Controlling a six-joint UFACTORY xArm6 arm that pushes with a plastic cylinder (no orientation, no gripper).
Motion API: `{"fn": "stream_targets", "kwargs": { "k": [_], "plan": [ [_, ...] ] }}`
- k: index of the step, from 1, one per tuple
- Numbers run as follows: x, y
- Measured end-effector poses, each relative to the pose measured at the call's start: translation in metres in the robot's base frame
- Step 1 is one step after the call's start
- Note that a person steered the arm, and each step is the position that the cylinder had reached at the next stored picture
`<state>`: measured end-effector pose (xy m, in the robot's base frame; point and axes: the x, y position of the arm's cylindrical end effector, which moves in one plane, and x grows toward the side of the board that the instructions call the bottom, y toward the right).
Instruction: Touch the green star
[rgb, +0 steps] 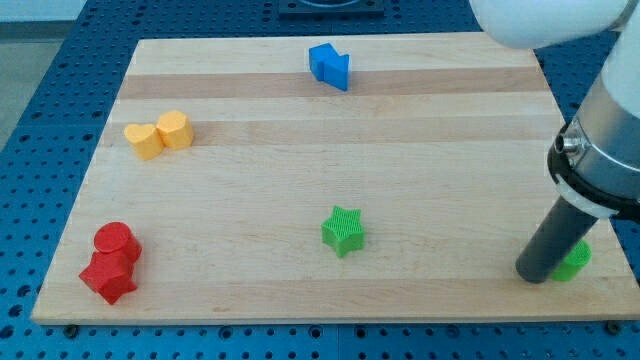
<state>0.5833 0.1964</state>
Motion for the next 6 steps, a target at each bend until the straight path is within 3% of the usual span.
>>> {"fn": "stream_targets", "kwargs": {
  "k": [1,5,6],
  "plan": [
    [-0.001,-0.005],
    [0.024,-0.249],
    [-0.047,-0.254]
  ]
}}
